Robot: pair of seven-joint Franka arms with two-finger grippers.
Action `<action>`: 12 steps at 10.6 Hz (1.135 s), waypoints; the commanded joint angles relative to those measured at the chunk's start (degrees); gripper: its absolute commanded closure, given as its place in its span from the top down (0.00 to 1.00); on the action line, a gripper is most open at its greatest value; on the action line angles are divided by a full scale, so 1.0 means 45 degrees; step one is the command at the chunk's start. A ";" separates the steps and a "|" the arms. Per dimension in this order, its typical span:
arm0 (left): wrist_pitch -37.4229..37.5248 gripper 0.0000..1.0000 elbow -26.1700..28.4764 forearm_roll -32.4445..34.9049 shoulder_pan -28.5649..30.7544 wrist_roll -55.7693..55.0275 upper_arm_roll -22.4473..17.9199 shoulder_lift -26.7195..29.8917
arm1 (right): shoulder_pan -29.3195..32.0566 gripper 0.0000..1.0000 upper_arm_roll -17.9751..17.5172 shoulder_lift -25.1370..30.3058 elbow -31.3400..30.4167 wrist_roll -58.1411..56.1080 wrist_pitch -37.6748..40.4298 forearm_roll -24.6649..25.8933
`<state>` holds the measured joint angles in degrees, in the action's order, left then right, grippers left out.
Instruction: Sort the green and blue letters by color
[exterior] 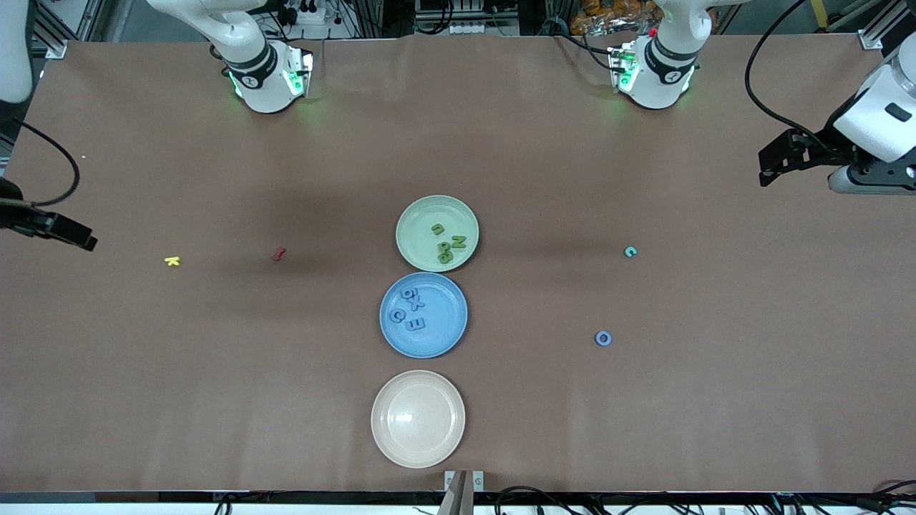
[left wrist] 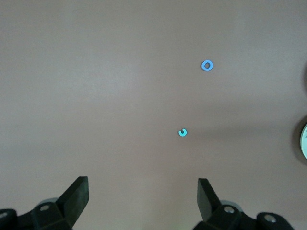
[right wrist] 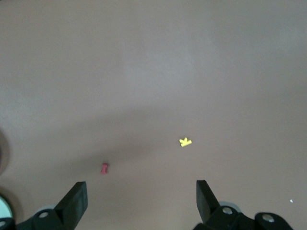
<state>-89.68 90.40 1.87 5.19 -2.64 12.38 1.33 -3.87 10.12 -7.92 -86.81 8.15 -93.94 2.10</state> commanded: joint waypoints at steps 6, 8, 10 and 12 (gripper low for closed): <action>-0.0285 1.00 -0.0070 -0.0142 -0.0078 0.0293 -0.0133 0.0017 | -0.0097 1.00 0.0425 0.1116 0.1321 -0.0151 0.2553 -0.0096; -0.0345 1.00 -0.0109 -0.0181 -0.0059 0.0255 -0.0133 -0.0022 | 0.0019 1.00 0.0348 0.1058 0.1593 -0.0015 0.2535 -0.0096; -0.0345 1.00 -0.0109 -0.0239 -0.0059 0.0293 -0.0133 -0.0022 | 0.0039 1.00 0.0445 0.1057 0.1595 -0.0034 0.2399 -0.0096; -0.0345 1.00 -0.0167 -0.0318 -0.0039 0.0332 -0.0133 0.0056 | 0.0059 1.00 0.0445 0.0941 0.1575 -0.0034 0.2010 -0.0057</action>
<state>-90.98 90.36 1.87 5.19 -2.63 12.29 1.26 -3.89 11.94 -2.84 -80.86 8.16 -83.88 2.12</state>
